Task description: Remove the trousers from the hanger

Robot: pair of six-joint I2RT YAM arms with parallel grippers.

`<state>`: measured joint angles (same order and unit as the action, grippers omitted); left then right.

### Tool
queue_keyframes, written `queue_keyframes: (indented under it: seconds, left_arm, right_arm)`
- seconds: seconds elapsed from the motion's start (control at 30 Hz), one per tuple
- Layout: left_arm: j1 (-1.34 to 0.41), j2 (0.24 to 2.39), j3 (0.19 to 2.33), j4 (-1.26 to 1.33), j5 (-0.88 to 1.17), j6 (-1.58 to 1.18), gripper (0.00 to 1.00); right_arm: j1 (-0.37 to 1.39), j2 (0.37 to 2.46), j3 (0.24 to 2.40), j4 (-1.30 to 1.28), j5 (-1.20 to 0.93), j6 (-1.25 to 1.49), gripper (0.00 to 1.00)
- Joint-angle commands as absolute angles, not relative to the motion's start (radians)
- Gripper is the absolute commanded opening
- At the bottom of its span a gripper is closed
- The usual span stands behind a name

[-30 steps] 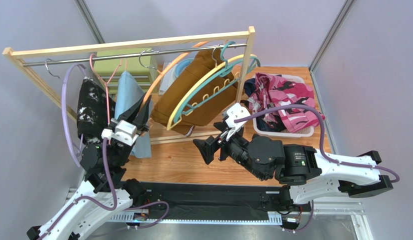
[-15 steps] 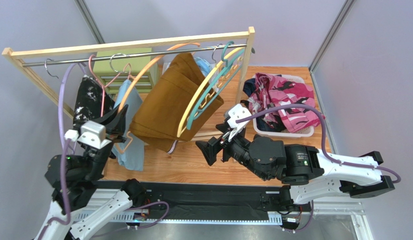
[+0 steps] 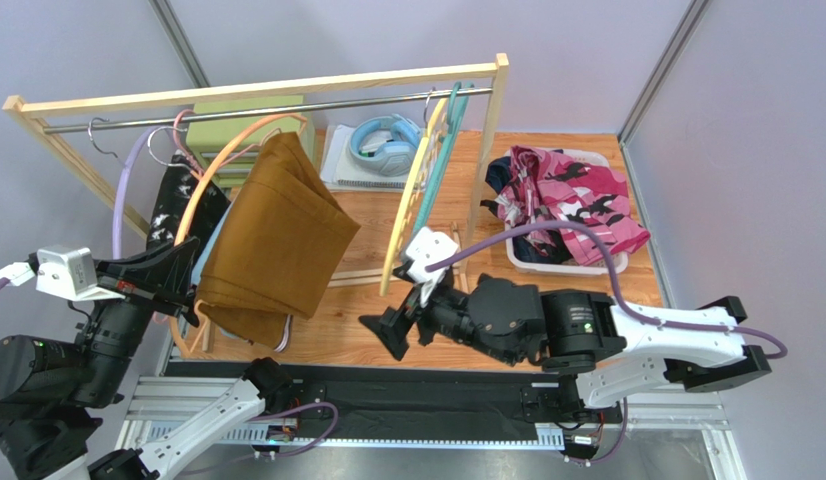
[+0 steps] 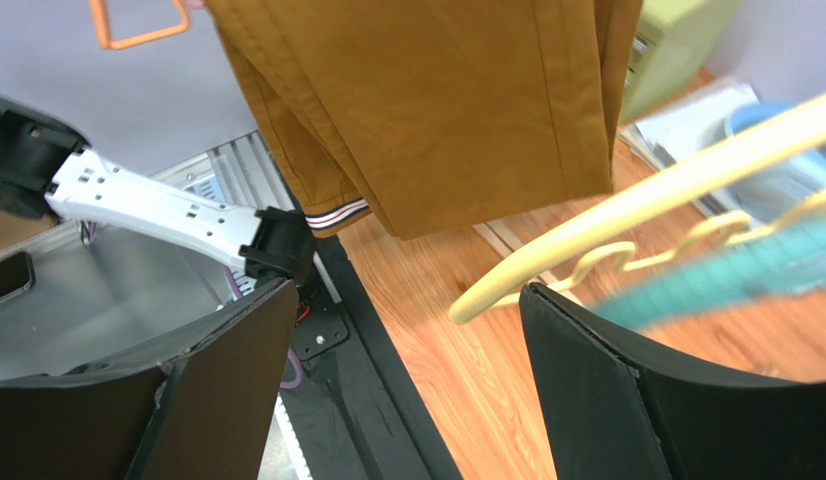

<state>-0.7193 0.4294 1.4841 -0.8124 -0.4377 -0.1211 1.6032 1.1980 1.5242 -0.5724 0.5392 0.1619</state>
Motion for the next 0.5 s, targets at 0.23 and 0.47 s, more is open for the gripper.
queue_keyframes:
  seconds: [0.23,0.47]
  left_arm:
    - [-0.718,0.462,1.640,-0.963,-0.497,-0.423,0.00]
    - [-0.718,0.474,1.672,-1.025,-0.551,-0.521,0.00]
  right_arm:
    - [1.732,1.579,1.793,-0.289,0.718,-0.190,0.89]
    - [1.732,1.801,1.917,-0.132,0.816,-0.225,0.87]
